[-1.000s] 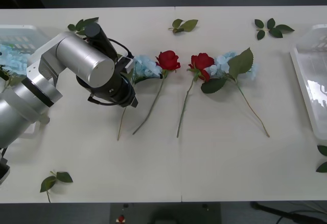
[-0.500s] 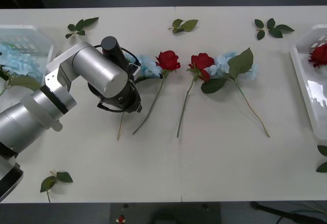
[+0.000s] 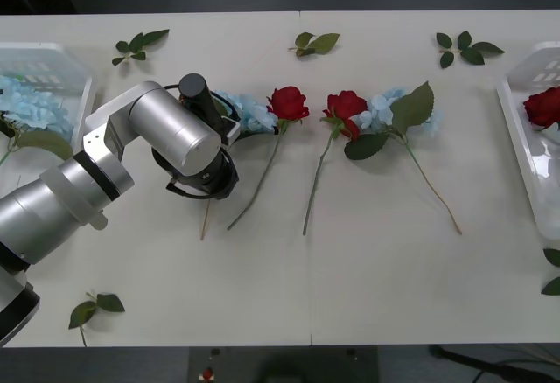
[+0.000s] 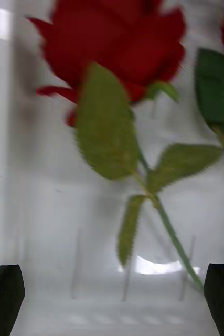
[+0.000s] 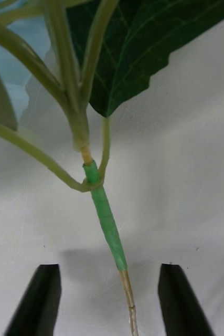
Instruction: Put the red flowers into the right box and the blue flowers into the left box
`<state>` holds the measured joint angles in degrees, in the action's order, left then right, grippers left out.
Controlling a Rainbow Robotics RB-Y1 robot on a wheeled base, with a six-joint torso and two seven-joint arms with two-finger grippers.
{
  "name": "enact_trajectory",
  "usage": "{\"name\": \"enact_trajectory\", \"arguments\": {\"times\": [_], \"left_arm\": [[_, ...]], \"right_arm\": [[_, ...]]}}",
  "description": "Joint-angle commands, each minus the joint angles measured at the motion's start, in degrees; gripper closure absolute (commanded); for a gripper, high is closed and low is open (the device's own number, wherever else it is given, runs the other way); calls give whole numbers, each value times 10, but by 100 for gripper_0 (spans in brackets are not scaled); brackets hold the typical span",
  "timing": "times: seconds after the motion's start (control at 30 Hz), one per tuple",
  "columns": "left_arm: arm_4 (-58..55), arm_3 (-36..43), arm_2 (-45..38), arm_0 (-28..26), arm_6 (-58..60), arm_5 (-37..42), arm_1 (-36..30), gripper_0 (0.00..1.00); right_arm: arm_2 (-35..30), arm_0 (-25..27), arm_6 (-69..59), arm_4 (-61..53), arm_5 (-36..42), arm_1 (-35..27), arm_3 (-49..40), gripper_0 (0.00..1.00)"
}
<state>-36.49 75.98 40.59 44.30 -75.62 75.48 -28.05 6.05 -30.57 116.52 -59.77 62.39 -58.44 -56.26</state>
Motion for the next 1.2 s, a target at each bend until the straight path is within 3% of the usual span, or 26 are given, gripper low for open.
{"name": "enact_trajectory", "arguments": {"times": [0.03, 0.33, 0.5, 0.63, 0.77, 1.2], "left_arm": [[2, 1, -6, 19, 16, -4, -6, 100], [-2, 3, -4, 20, 12, -18, -6, 100], [-10, 49, -24, 19, 12, -26, -27, 100], [-40, 96, -62, 19, 8, -1, -53, 100], [-83, 133, -107, 18, 0, 38, -84, 100], [-179, 180, -249, -4, -68, 101, -177, 100]], "right_arm": [[0, 1, 6, -68, 53, -24, -78, 0], [22, 48, -117, -166, 72, -25, -244, 0], [63, 87, -291, -116, 41, -24, -380, 0], [124, 88, -402, -56, -13, -18, -425, 0], [168, 88, -462, 2, -61, 1, -432, 0], [167, 75, -468, 170, -46, 125, -414, 0]]}}
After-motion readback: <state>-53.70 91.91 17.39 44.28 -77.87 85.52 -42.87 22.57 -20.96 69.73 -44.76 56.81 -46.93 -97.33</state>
